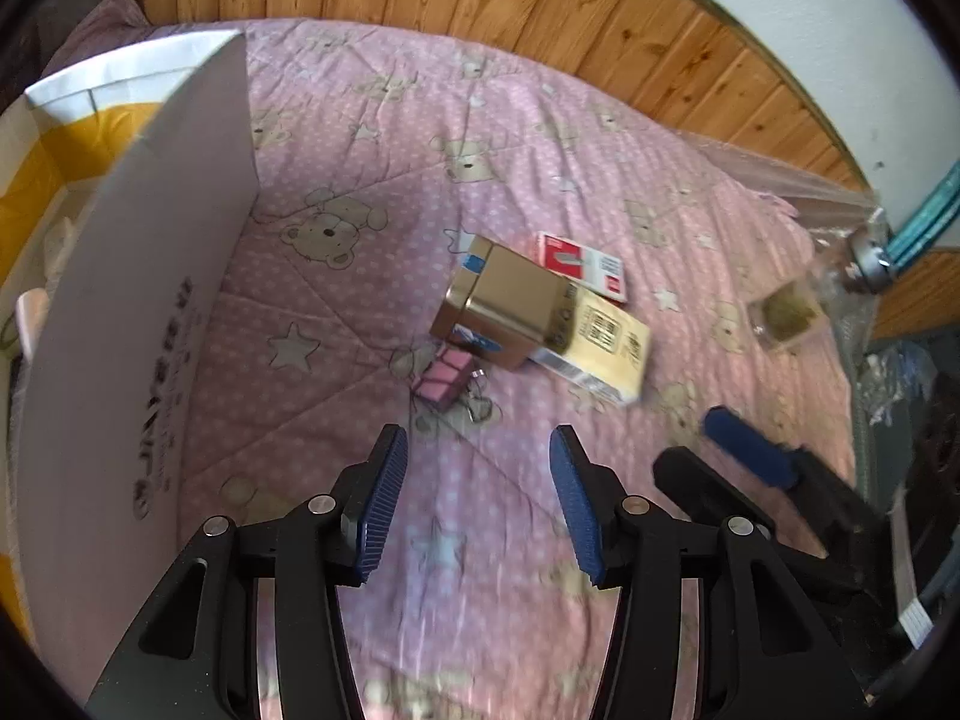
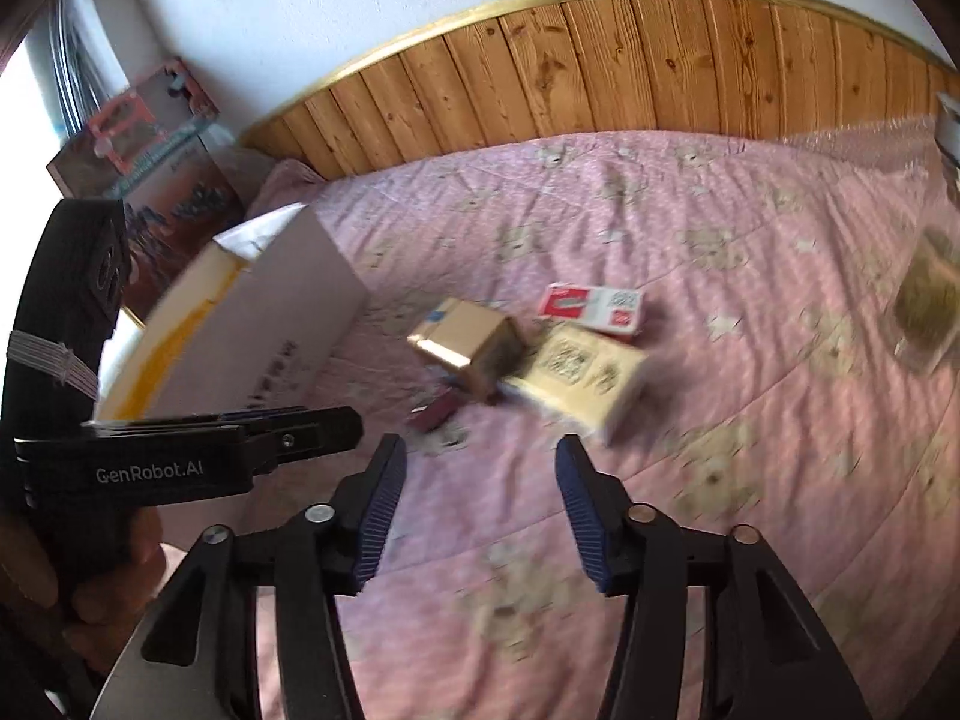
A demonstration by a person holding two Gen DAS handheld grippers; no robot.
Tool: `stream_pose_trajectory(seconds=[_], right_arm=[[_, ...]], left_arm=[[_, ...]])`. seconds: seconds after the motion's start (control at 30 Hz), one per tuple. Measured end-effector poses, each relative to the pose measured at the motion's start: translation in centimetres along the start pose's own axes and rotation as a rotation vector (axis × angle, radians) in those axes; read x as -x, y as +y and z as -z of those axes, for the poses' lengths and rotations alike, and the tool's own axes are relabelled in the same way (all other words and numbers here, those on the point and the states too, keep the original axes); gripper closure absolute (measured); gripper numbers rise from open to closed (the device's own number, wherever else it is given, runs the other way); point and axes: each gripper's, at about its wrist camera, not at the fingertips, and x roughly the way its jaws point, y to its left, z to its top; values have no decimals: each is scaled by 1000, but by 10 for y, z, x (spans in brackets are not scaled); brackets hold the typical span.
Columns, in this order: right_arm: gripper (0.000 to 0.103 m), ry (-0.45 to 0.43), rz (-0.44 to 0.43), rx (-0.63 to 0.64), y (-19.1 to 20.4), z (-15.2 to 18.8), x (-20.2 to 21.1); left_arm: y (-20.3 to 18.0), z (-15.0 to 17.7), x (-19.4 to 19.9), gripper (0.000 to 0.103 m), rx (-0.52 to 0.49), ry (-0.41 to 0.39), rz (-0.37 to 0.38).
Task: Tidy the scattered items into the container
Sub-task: 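Move both grippers back toward the tissue pack and binder clip, then close the right gripper on the cream tissue pack and lift it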
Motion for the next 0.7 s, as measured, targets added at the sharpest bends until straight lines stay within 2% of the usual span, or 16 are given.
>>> stream_pose_trajectory(seconds=[0.03,0.13,0.3,0.4,0.47,0.5,0.53,0.63,0.67,0.7], right_arm=[[36,13,24,38,-3,-4,-7],[31,55,78,159,-8,-14,-31],[30,99,129,301,-12,-18,-68],[31,94,128,322,-15,-15,-77],[52,114,89,267,-24,-11,-79],[71,139,65,228,-30,-11,-80],[85,161,53,193,-34,-10,-81],[88,208,29,137,-38,-10,-74],[88,219,9,119,-38,-11,-70],[88,225,-4,112,-37,-10,-66]], left_arm=[[-1,-3,-10,51,4,4,-16],[-2,-8,-33,51,8,6,-46],[-1,-11,-61,50,9,6,-101],[4,-7,-60,51,-6,-43,-99],[14,-3,-56,52,4,-65,-52],[19,0,-54,59,10,-72,-40],[24,3,-52,67,12,-78,-40],[36,8,-44,67,34,-78,-13],[39,8,-43,66,45,-73,-7],[40,8,-42,59,56,-71,-1]])
